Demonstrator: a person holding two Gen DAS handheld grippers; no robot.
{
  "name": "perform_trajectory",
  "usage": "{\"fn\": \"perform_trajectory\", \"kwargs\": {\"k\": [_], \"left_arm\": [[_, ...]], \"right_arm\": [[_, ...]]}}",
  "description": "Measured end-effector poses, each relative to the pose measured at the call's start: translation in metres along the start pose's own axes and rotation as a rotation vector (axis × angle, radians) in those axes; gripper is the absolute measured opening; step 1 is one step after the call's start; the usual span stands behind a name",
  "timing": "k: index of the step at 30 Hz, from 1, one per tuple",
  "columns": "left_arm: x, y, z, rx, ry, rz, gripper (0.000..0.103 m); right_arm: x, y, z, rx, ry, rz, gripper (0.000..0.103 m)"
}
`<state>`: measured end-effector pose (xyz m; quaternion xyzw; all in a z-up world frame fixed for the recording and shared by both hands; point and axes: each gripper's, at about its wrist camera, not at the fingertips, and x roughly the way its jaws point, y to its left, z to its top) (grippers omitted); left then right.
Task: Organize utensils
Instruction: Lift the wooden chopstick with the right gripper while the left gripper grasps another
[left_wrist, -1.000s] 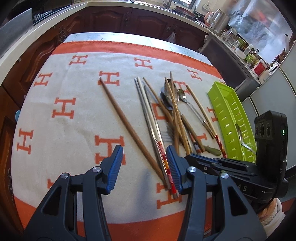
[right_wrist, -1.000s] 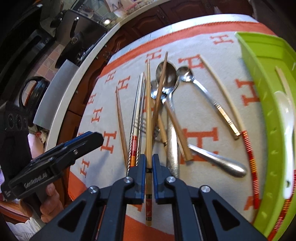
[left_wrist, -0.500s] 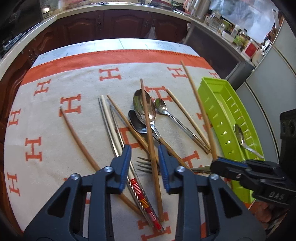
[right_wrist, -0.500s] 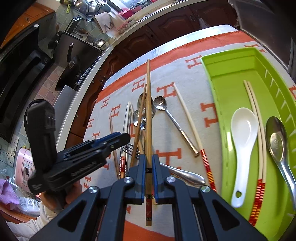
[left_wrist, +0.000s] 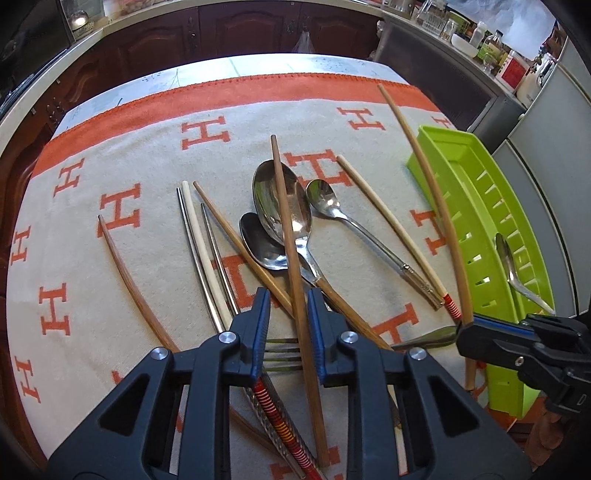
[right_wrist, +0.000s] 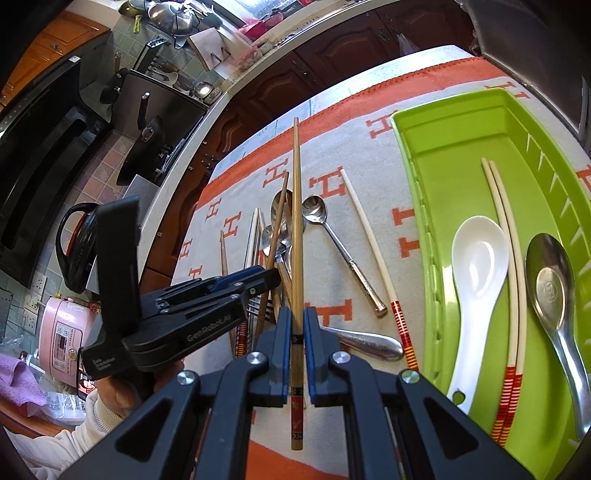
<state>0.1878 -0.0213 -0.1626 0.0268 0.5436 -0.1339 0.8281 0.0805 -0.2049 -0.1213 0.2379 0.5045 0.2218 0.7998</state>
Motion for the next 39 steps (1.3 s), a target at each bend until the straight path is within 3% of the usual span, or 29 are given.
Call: {"fn": "perform_trajectory", "kwargs": {"k": [11,21,26,35,39], "left_arm": [[0.002,-0.003,0.002,-0.014,-0.014,0.038,0.007],[-0.018,0.022,0.001,-0.149,-0.04,-0.075,0.004],[-0.021,0.024,-0.002,-0.168,-0.034,-0.074,0.004],[-0.056,0.012,-0.005,-0.207,-0.06,-0.12,0.004],[-0.079,-0.01,-0.007,-0.205,-0.07,-0.164,0.004]], "right_arm": [[-0.005,-0.007,-0.002,0.02,-0.016,0.01,0.006],[-0.01,-0.004,-0.005,0.012,-0.019,0.021,0.006],[-0.014,-0.002,-0.006,0.009,-0.027,0.024,0.006],[-0.041,-0.001,-0.012,0.015,-0.07,0.03,0.006],[-0.056,-0.007,-0.016,0.018,-0.08,-0.02,0.006]]}}
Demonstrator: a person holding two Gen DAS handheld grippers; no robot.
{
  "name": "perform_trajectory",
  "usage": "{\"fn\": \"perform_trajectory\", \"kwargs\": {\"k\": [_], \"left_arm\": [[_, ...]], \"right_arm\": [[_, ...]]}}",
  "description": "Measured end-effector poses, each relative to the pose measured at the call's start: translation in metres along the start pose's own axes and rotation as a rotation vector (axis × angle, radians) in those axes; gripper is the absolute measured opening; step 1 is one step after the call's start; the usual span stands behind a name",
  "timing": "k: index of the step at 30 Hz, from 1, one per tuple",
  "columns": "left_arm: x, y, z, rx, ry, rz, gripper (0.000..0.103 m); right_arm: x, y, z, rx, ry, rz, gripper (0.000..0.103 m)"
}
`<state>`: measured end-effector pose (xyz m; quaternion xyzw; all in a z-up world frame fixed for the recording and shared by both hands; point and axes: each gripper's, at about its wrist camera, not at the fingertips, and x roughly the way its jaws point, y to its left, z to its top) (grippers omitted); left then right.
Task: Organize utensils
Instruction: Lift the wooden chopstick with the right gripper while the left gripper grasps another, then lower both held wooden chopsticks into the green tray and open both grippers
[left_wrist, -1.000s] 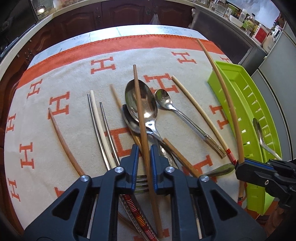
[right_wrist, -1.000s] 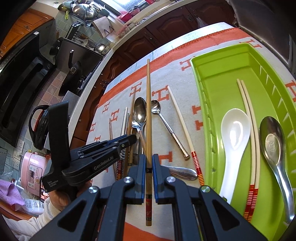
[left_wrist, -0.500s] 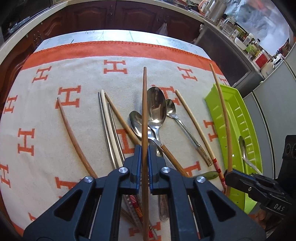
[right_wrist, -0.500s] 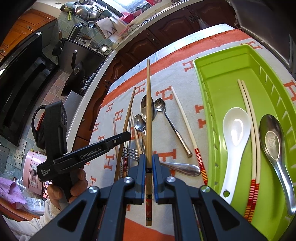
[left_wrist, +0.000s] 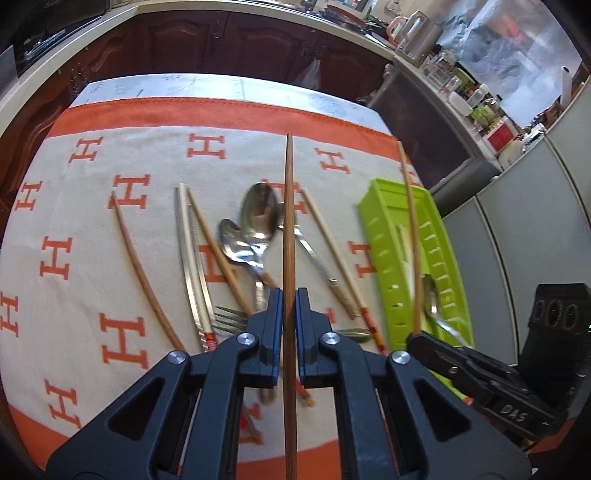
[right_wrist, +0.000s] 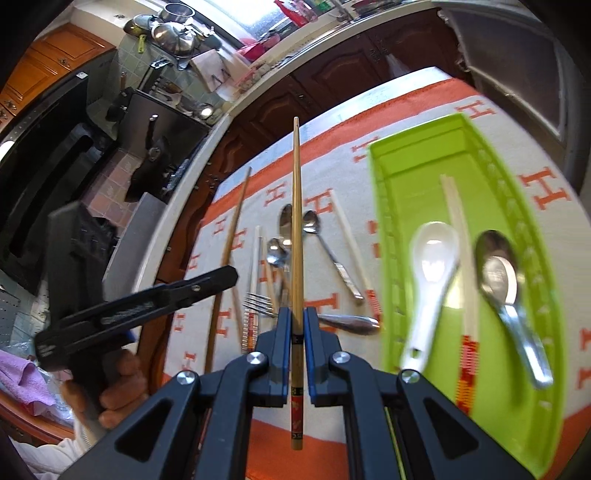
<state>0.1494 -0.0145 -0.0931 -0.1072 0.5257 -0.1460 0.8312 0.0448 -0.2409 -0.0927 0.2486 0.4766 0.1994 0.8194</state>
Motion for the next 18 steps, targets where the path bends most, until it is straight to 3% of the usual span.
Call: {"fn": "perform_trajectory", "kwargs": {"k": [4,9,18], "left_arm": [[-0.001,-0.036,-0.005,0.022,0.017,-0.041,0.004],[0.01,-0.08,-0.01,0.024,0.058,-0.088,0.004],[0.039,-0.147,-0.025,0.068,0.093,-0.102,0.004]], "right_arm": [[-0.019,-0.013,-0.002,0.017,-0.016,-0.054,0.006],[-0.043,-0.029,0.001,0.007,-0.038,-0.182,0.006],[-0.052,-0.051,0.001,-0.034,-0.016,-0.342,0.007]]}}
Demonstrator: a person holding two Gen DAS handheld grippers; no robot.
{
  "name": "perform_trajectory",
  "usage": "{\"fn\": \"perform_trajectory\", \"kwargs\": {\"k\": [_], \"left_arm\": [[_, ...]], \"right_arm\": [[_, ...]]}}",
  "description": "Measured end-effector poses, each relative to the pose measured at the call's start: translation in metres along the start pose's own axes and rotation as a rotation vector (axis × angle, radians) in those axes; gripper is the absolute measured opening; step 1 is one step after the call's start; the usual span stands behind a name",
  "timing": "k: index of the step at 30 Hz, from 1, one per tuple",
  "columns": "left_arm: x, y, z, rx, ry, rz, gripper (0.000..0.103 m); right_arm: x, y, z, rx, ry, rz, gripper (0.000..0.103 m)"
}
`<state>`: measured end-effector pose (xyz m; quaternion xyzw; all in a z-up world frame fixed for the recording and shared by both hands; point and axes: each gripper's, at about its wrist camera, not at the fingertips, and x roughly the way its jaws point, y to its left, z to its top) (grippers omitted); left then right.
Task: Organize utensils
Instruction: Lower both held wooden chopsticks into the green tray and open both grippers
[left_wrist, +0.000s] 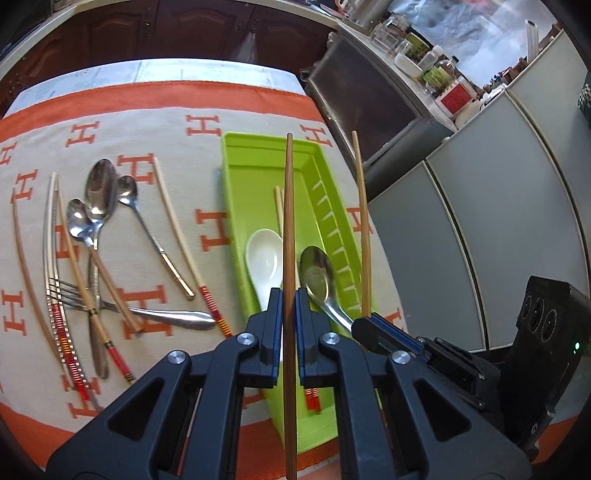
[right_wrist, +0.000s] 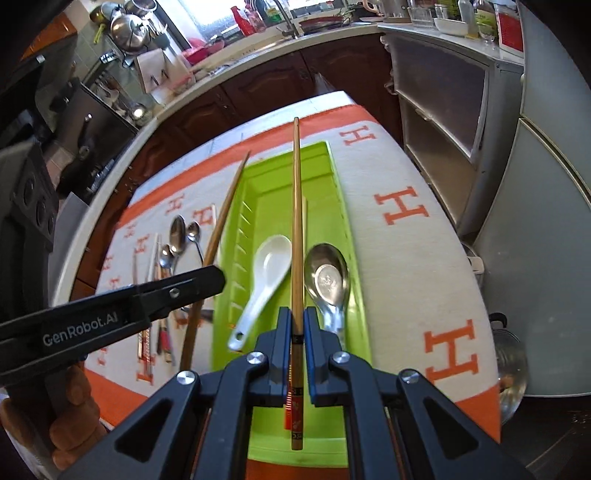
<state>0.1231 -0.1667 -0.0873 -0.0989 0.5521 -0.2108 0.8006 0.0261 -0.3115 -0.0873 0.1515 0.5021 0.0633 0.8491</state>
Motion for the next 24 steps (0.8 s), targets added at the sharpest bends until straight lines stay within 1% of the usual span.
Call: {"fn": "perform_trajectory", "kwargs": {"k": [4,8,12,14,16,19,21,24], "left_arm": [[0.018,-0.014,-0.003,0.016,0.015,0.011,0.004],[0.035,-0.015,-0.005,0.021,0.052,0.025,0.004],[0.041,-0.012,-0.009,0.029,0.068,0.057,0.005],[0.037,-0.011,-0.01,0.035,0.076,0.061,0.006],[0.031,-0.007,-0.012,0.04,0.07,0.069,0.007],[0.02,-0.002,-0.016,0.039,0.061,0.08,0.018],[0.012,0.001,-0.018,0.047,0.05,0.096,0.022],[0.0,0.004,-0.023,0.066,0.027,0.13,0.023]], "right_arm": [[0.008,-0.002,-0.003,-0.009,0.027,-0.003,0.007],[0.011,-0.007,-0.003,0.025,0.042,-0.007,0.007],[0.012,-0.011,-0.003,0.052,0.045,-0.007,0.008],[0.01,-0.011,-0.003,0.058,0.043,0.0,0.009],[0.009,-0.011,-0.004,0.064,0.039,0.005,0.011],[0.007,-0.01,-0.004,0.066,0.034,0.003,0.013],[0.006,-0.009,-0.005,0.064,0.031,0.003,0.013],[0.004,-0.006,-0.008,0.064,0.03,0.004,0.013]]}}
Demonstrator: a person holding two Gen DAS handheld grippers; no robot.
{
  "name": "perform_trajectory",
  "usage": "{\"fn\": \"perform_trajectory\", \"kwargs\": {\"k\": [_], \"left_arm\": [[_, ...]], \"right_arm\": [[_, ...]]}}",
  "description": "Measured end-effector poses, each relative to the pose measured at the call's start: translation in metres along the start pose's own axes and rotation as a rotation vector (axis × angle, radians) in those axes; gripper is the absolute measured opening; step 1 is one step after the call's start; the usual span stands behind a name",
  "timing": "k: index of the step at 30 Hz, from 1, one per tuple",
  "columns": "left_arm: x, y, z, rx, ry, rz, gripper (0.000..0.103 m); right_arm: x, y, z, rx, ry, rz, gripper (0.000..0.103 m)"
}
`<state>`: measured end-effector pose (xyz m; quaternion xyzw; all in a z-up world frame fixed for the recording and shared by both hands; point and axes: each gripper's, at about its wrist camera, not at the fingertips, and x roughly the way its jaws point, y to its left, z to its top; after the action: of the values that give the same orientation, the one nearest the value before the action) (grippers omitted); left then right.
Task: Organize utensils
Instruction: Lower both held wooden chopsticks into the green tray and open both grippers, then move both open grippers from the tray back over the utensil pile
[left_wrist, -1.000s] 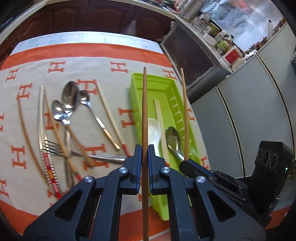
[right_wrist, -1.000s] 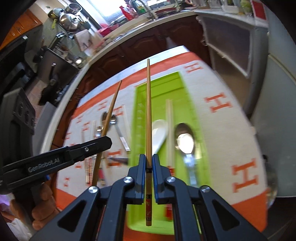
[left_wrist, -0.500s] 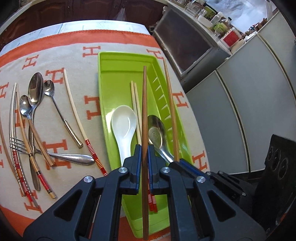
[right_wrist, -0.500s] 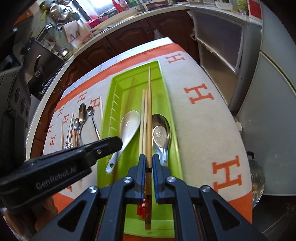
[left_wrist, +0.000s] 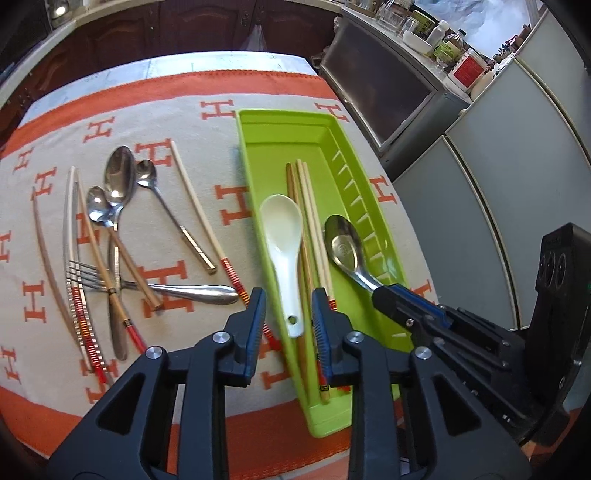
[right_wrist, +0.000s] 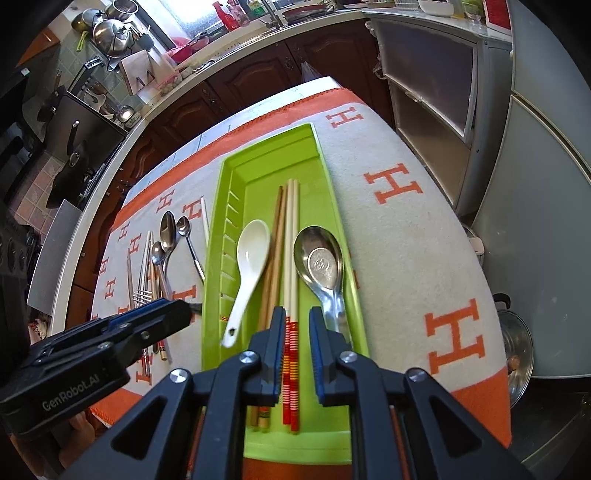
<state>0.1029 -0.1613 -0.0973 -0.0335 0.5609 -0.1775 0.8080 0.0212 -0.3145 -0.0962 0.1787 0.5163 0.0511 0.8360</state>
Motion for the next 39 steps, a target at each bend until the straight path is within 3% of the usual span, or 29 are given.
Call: {"fn": "perform_trajectory", "kwargs": {"k": [9,20,39], "left_arm": [[-0.027,0.015,-0.02,0.021,-0.039,0.062,0.023],[-0.053,0.047,-0.037,-0.022,-0.083,0.1,0.023],[-0.079,0.143,-0.05,-0.174,-0.134,0.168,0.023]], "right_arm": [[-0.005,0.014,-0.011,-0.019,0.005,0.0,0.012],[-0.004,0.046,-0.025,-0.075,0.029,0.009,0.012],[0.024,0.139,-0.035,-0.248,0.079,0.069,0.012]]}}
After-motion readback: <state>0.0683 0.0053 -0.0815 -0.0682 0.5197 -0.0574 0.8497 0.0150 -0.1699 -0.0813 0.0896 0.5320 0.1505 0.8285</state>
